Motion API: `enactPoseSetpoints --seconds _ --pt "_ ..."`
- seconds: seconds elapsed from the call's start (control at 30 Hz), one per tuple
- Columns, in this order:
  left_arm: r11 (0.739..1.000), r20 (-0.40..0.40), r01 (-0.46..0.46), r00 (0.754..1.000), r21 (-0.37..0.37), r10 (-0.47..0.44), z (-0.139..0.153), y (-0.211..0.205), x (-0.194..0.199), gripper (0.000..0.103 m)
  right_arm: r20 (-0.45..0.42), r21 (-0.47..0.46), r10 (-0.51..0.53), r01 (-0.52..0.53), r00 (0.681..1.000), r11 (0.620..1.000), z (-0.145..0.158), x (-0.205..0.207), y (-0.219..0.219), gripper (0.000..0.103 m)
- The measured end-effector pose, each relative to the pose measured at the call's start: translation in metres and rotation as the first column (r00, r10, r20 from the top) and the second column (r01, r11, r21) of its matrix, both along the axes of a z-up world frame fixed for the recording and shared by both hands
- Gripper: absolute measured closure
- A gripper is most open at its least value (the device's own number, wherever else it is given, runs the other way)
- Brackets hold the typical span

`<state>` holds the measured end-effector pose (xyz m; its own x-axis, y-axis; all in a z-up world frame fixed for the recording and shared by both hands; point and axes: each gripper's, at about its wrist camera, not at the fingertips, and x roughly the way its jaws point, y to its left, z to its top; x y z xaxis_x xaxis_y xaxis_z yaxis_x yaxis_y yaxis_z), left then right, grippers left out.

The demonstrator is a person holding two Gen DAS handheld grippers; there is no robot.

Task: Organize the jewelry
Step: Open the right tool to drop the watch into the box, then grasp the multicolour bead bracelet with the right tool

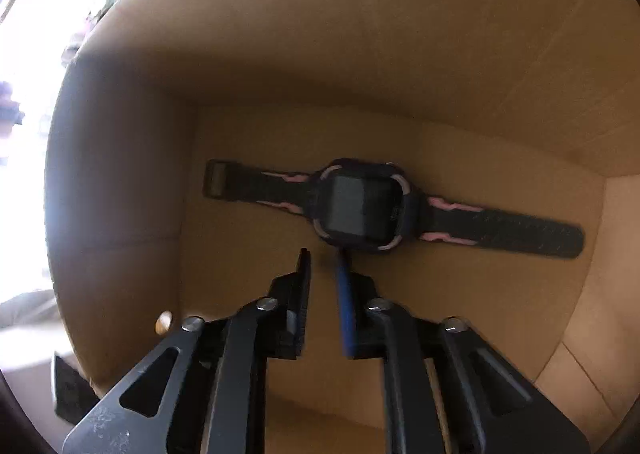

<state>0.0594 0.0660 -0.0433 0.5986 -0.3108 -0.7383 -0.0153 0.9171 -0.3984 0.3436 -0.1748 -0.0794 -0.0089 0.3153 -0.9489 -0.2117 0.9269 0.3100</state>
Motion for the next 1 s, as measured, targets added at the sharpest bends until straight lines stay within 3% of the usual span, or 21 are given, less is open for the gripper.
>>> enactPoseSetpoints --seconds 0.17,0.23,0.33,0.4,0.5,0.57,0.67,0.7,0.77,0.9,0.93,1.0 --pt "0.999 0.012 -0.01 1.0 0.038 0.01 0.003 0.001 -0.013 0.006 0.117 0.0 -0.052 0.053 0.992 0.999 0.017 -0.001 0.002 0.09" --pt "0.999 0.037 -0.002 0.999 0.046 0.0 0.008 0.001 -0.018 0.005 0.136 0.005 -0.069 0.069 0.988 0.998 0.023 -0.007 0.0 0.079" --pt "0.999 0.067 0.02 0.997 0.041 -0.023 0.013 0.0 -0.022 0.005 0.169 0.04 -0.09 0.085 0.981 0.996 0.048 -0.03 -0.009 0.075" --pt "0.999 0.085 0.035 0.996 0.036 -0.038 0.016 -0.002 -0.024 0.005 0.249 0.082 -0.103 0.085 0.963 0.993 0.079 -0.058 -0.021 0.068" --pt "0.998 0.111 0.056 0.992 0.033 -0.059 0.02 -0.006 -0.025 0.005 0.434 0.15 -0.101 0.039 0.895 0.988 0.137 -0.118 -0.032 0.053" --pt "0.996 0.14 0.079 0.987 0.028 -0.082 0.023 -0.008 -0.025 0.005 0.549 0.189 -0.077 -0.034 0.832 0.981 0.164 -0.171 -0.045 0.046" --pt "0.993 0.16 0.118 0.98 0.018 -0.12 0.025 -0.014 -0.02 0.005 0.625 0.178 -0.033 -0.101 0.78 0.979 0.171 -0.223 -0.056 0.04" --pt "0.991 0.153 0.136 0.979 0.016 -0.137 0.023 -0.017 -0.017 0.005 0.627 0.167 -0.021 -0.108 0.779 0.98 0.163 -0.239 -0.058 0.04" --pt "0.987 0.128 0.156 0.979 0.031 -0.159 0.018 -0.022 -0.01 0.005 0.589 0.161 -0.024 -0.089 0.808 0.983 0.139 -0.241 -0.074 0.04" --pt "0.978 0.123 0.184 0.973 0.102 -0.196 0.011 -0.035 -0.001 0.005 0.385 0.203 -0.113 0.035 0.916 0.979 0.07 -0.255 -0.074 0.062" --pt "0.973 0.119 0.197 0.97 0.117 -0.21 0.01 -0.038 0.001 0.005 0.348 0.201 -0.128 0.06 0.929 0.978 0.059 -0.255 -0.07 0.069" --pt "0.966 0.113 0.213 0.967 0.143 -0.23 0.009 -0.043 0.003 0.007 0.304 0.206 -0.167 0.107 0.938 0.973 0.043 -0.258 -0.061 0.073"
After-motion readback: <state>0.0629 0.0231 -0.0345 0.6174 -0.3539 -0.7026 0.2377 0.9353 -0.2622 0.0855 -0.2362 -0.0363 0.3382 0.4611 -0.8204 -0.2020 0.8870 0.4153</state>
